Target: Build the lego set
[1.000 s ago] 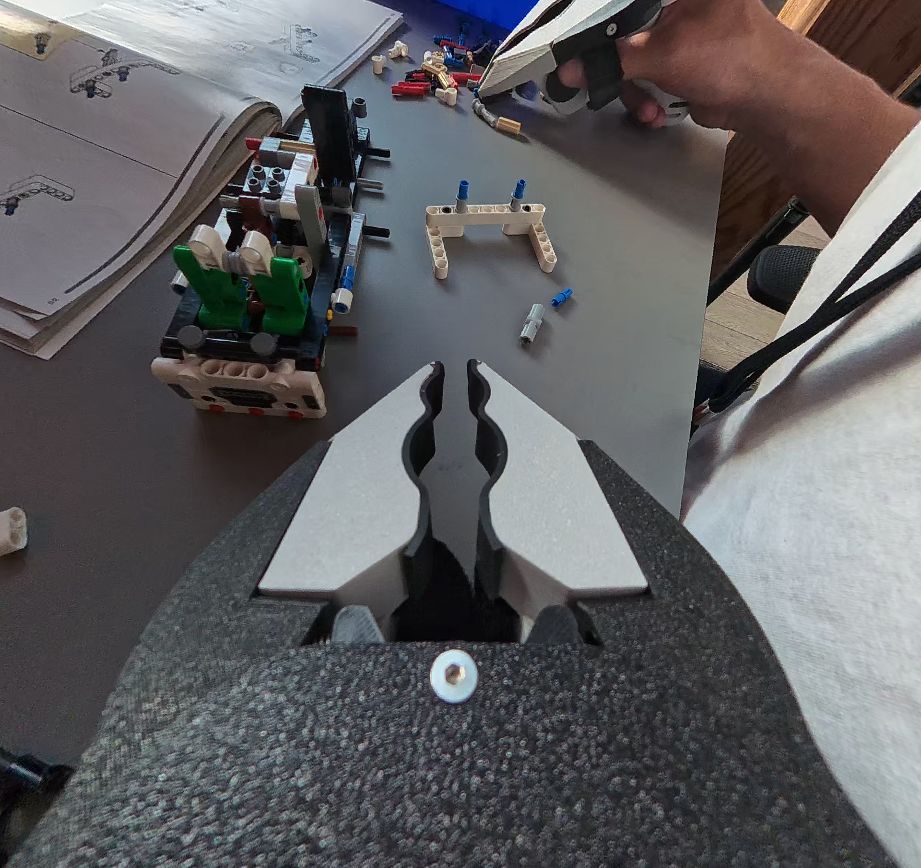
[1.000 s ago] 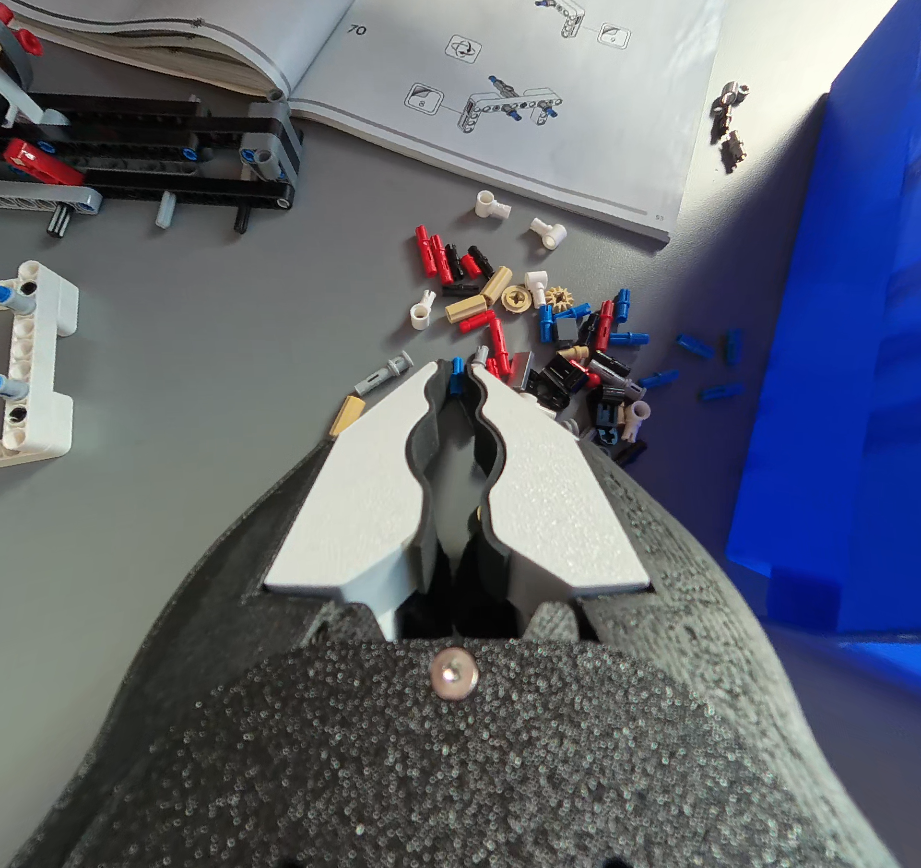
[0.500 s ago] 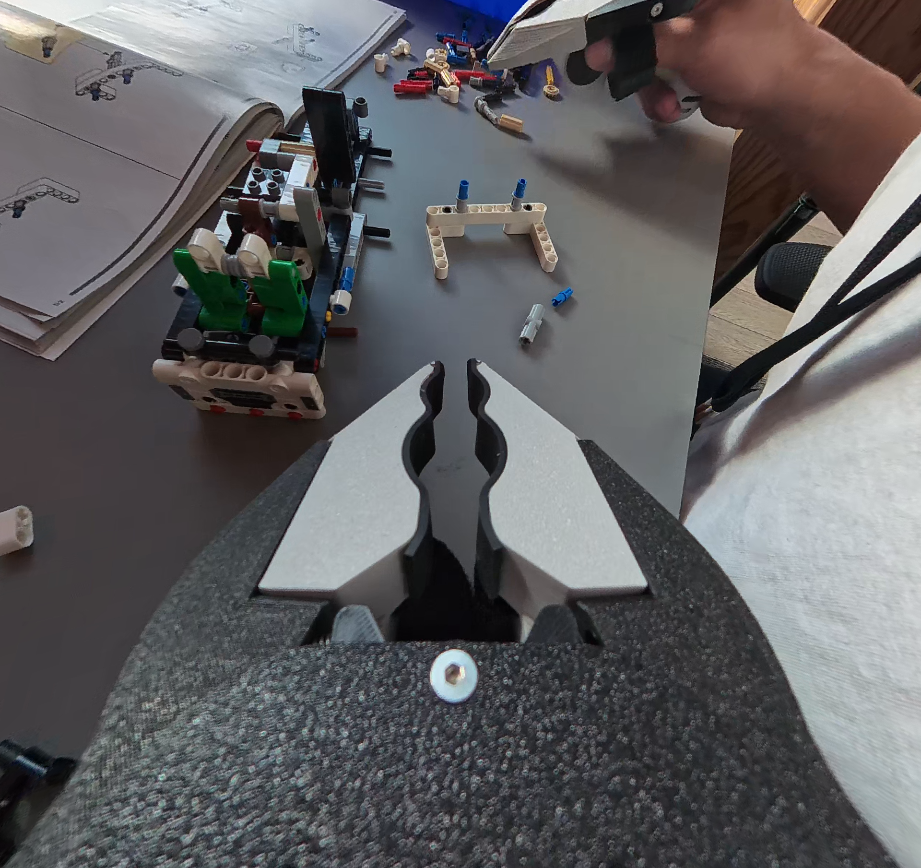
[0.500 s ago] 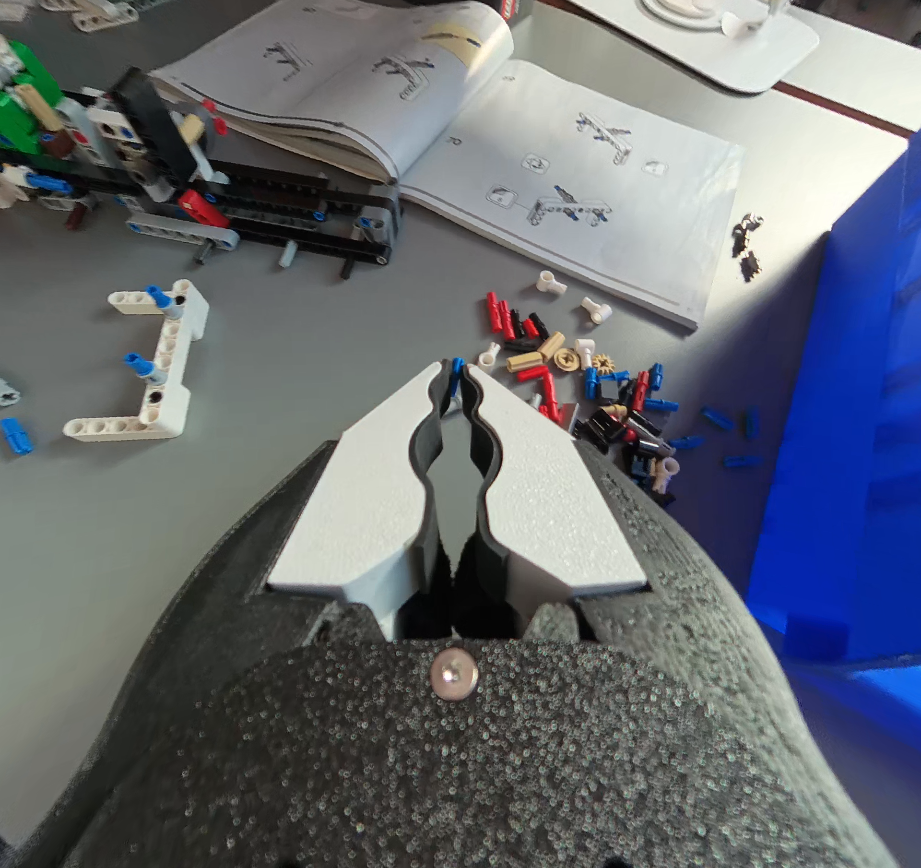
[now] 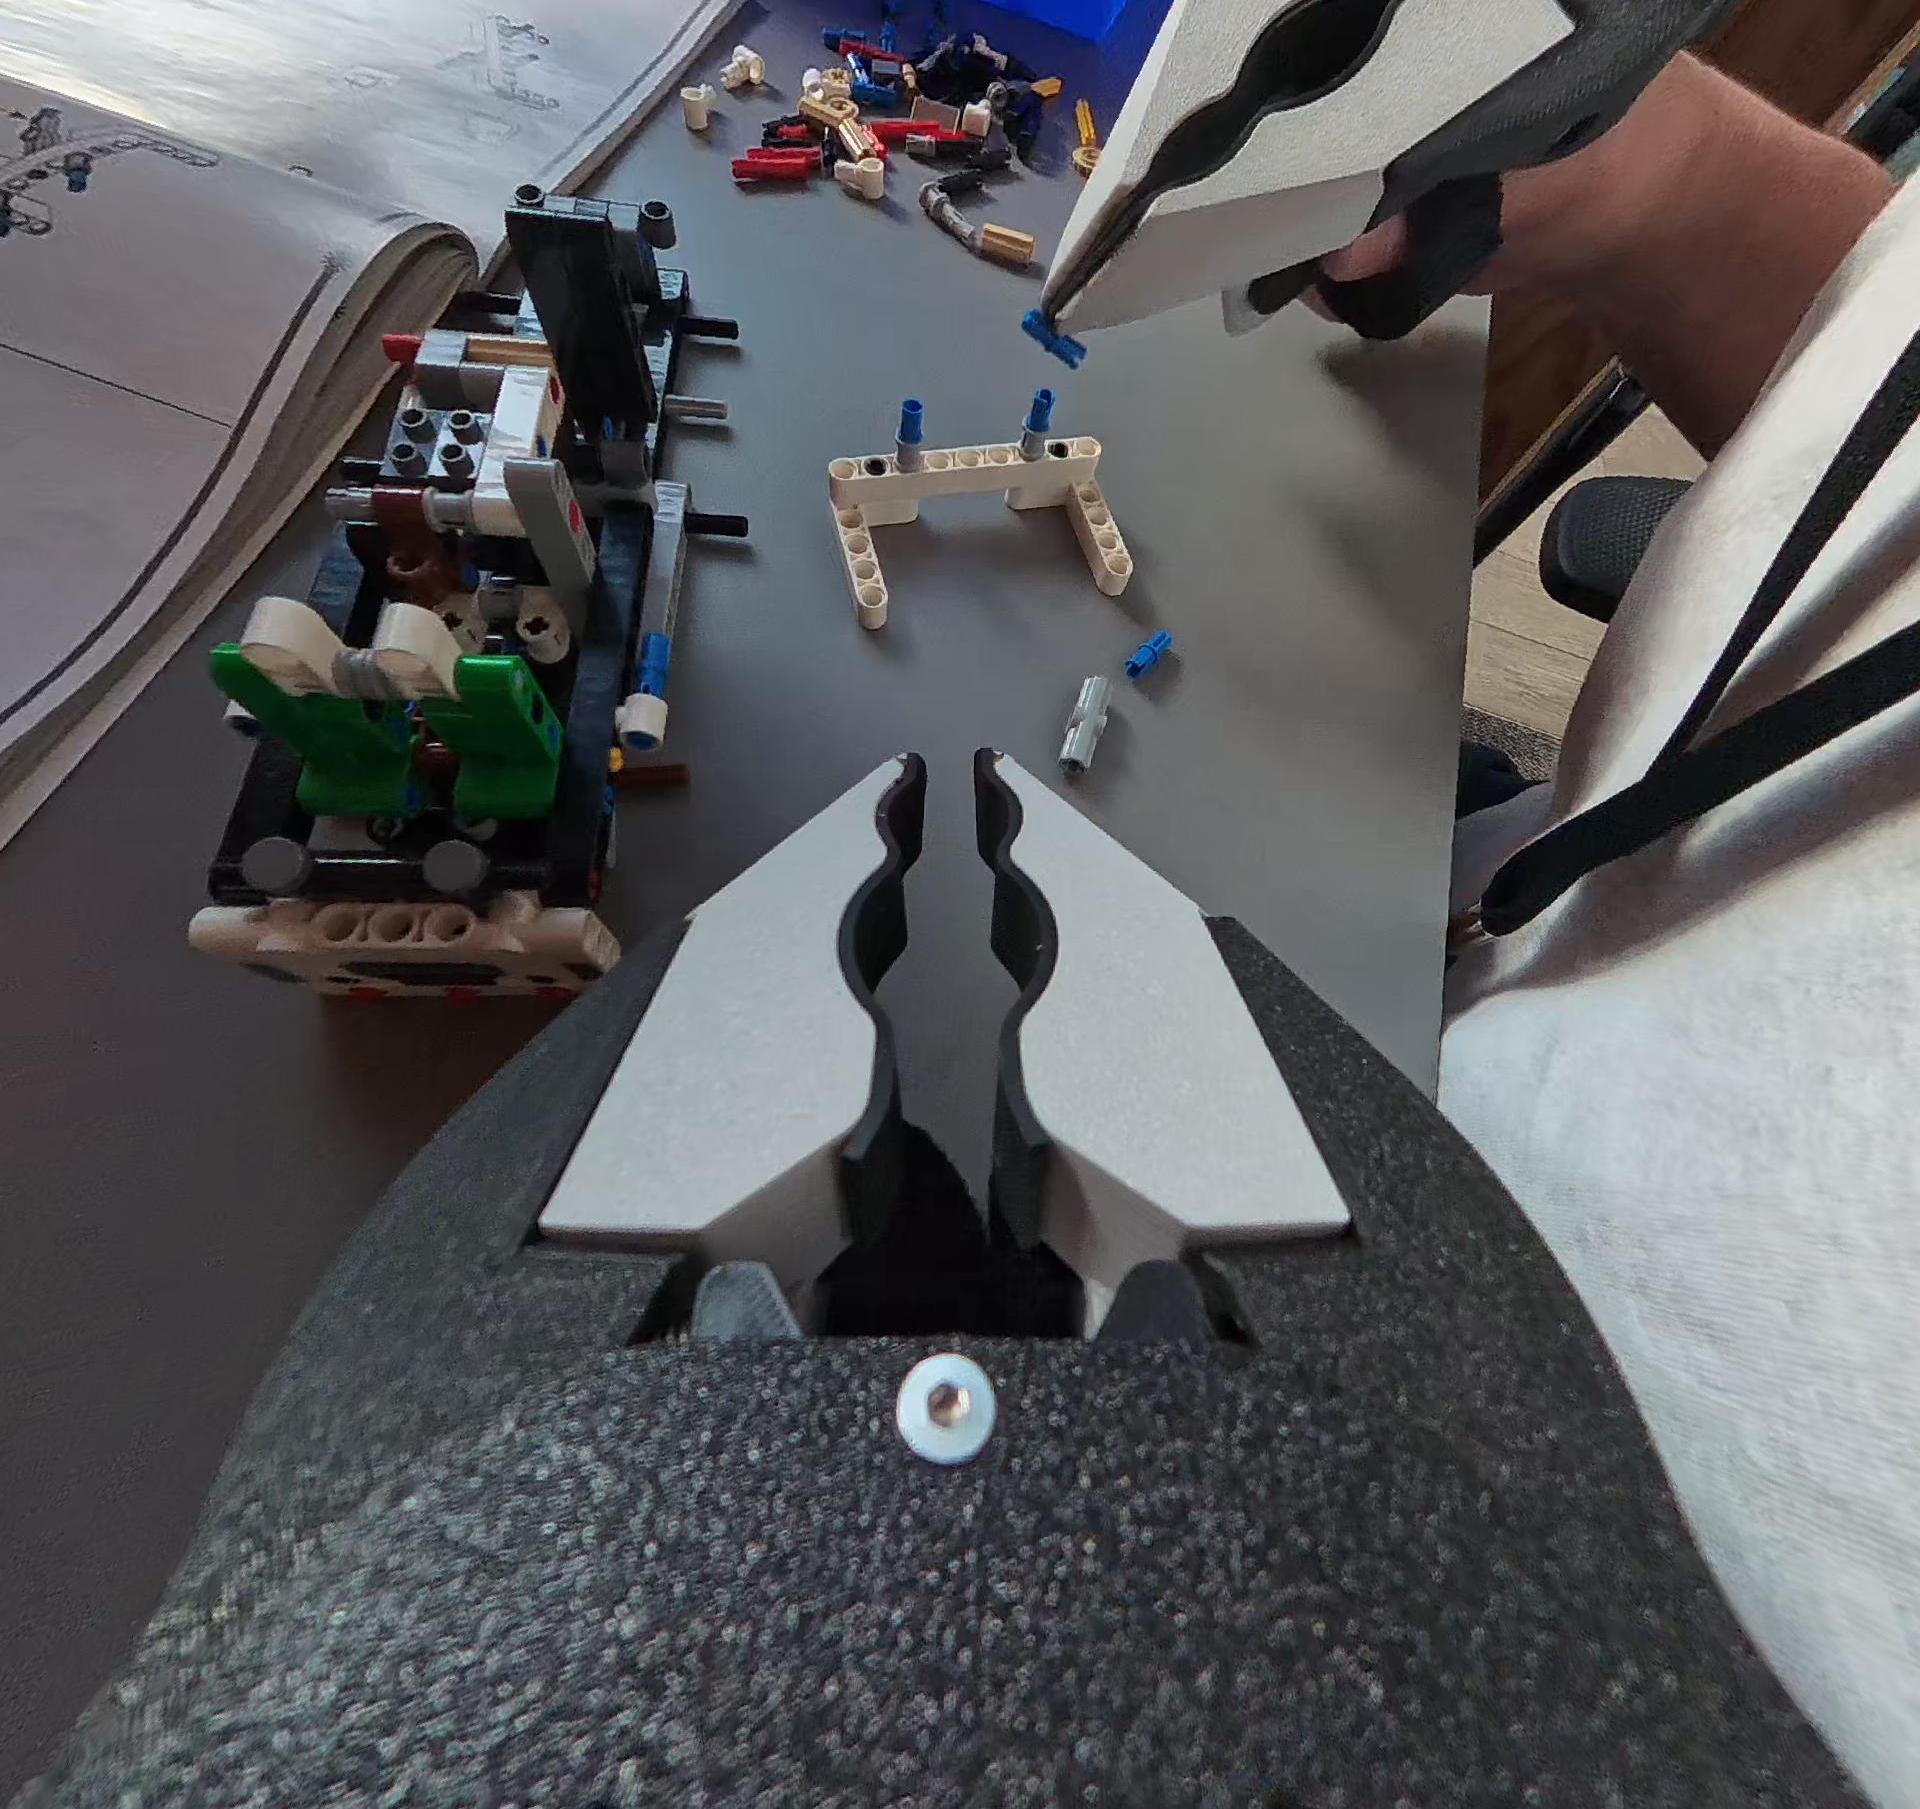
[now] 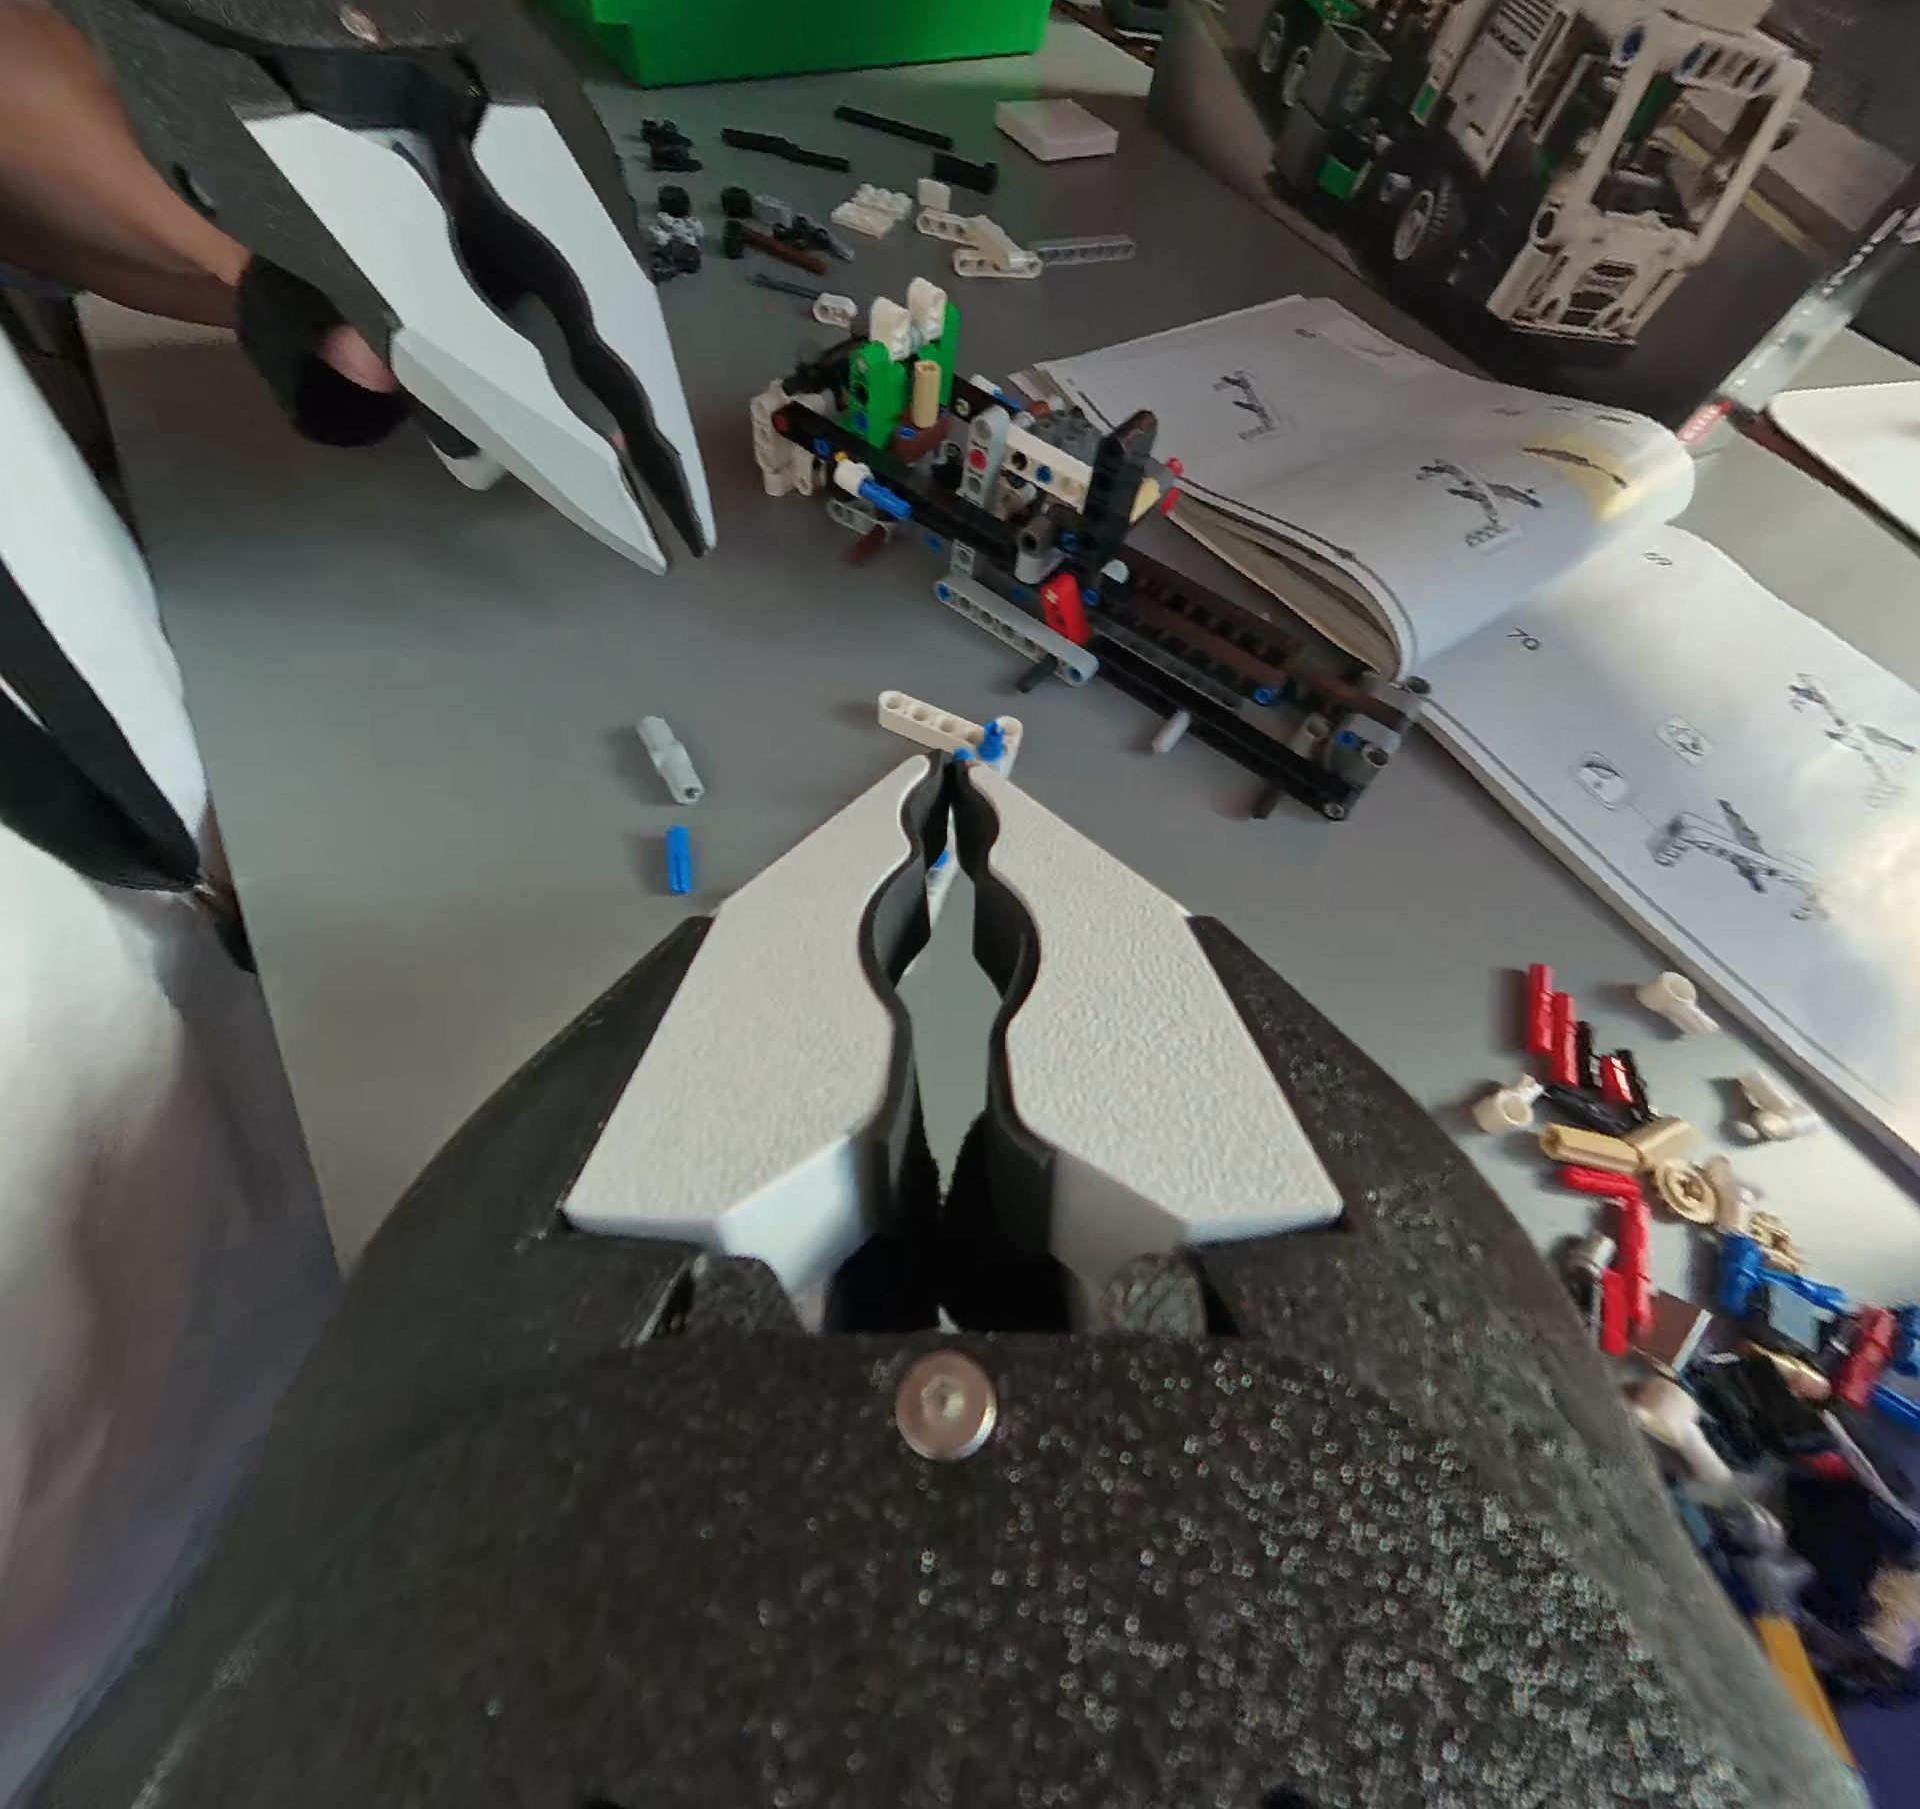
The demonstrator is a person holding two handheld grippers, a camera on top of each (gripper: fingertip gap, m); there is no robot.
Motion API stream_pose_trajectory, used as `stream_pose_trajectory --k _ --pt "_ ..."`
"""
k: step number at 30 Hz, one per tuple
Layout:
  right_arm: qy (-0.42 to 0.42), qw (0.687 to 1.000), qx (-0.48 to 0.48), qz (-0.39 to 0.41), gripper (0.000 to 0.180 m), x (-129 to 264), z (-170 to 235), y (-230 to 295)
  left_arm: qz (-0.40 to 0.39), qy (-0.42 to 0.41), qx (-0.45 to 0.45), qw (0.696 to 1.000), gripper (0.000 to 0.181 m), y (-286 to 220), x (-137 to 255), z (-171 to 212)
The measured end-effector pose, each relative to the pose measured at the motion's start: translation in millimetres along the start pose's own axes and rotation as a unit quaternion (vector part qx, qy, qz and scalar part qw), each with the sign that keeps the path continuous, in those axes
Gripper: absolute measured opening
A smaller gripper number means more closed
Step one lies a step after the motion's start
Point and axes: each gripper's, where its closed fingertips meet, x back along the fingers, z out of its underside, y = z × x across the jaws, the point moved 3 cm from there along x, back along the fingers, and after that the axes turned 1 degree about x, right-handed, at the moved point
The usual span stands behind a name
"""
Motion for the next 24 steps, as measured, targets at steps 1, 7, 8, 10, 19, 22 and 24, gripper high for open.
stream_pose_trajectory --k 1,7,8,10,19,22,24 --pt "-0.005 1.0 -0.006 -0.011 0.0 -3 -2 3 0.002 0.003 -0.004 1.0 0.007 0 -1 1" --pt "0.016 0.998 -0.007 -0.064 0.0 -17 -5 23 0.005 0.007 -0.013 1.0 0.007 4 3 5" --pt "0.022 0.997 -0.01 -0.08 0.0 -20 -5 29 0.005 0.006 -0.011 1.0 0.007 5 5 5" --pt "0.029 0.995 -0.003 -0.096 0.0 -26 -5 40 0.007 0.007 -0.006 1.0 0.007 6 7 5" --pt "0.067 0.994 0.002 -0.085 0.0 -38 4 43 0.018 0.032 -0.022 0.999 0.007 6 9 7" --pt "0.081 0.994 -0.002 -0.073 0.0 -37 9 36 0.02 0.029 -0.013 0.999 0.008 4 7 7" --pt "0.08 0.995 -0.01 -0.066 0.0 -33 9 32 0.015 0.032 -0.017 0.999 0.008 2 7 8"
